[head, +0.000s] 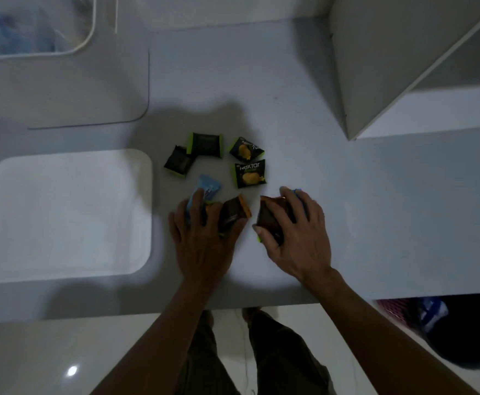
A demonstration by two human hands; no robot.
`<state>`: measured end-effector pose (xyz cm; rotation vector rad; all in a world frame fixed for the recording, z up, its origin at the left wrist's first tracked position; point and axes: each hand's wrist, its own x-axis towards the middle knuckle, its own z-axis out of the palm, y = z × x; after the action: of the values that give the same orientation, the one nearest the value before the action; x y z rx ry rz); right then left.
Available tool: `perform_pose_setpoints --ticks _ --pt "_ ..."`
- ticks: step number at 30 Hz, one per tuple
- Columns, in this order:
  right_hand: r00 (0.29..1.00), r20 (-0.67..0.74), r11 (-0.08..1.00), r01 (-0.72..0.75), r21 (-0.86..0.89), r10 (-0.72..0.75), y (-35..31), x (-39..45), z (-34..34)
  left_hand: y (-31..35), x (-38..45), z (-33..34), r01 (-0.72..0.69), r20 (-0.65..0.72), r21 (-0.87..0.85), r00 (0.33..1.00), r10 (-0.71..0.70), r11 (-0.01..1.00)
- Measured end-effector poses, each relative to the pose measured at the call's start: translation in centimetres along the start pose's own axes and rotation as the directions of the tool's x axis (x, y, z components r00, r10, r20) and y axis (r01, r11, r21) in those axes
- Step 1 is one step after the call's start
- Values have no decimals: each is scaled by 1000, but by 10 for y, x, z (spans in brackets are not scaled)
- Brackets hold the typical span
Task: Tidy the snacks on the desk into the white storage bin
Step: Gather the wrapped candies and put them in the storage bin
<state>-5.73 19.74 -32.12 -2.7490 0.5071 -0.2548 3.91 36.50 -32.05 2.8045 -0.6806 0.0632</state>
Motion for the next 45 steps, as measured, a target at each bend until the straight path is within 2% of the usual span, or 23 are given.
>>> perform_pose_setpoints --ticks 4,11,15,19,24,28,35,39,43,45 --pt "990 -142 1000 -1 -15 -1 -1 1 5 2 2 5 27 -76 -20 997 -29 999" --pt "946 -320 998 24 -67 -44 -6 18 13 -2 10 14 -65 -196 -76 979 49 995" --pt "936 -352 998 -27 -51 7 -3 28 18 0 17 14 -101 -237 -31 967 91 994" --pt "936 -335 994 -87 70 105 -6 32 15 0 18 13 -117 -235 -114 968 88 987" --pt "927 -217 927 -240 287 307 -23 28 -2 -7 20 2 -64 -261 -327 965 -25 943" --pt "919 -163 896 -289 337 358 -38 24 -24 -4 21 -27 40 -249 -464 953 -173 885" --pt "890 -119 812 -338 476 441 -95 52 -82 6 37 -113 130 -292 -628 875 -387 767" --pt "907 -175 802 -233 549 383 -143 87 -114 -11 61 -166 63 -369 -706 818 -442 706" --pt "920 -240 806 -120 579 309 -199 136 -132 -37 99 -218 23 -470 -688 747 -470 725" --pt "926 -252 811 -88 579 281 -229 159 -135 -57 118 -238 17 -469 -699 743 -477 715"
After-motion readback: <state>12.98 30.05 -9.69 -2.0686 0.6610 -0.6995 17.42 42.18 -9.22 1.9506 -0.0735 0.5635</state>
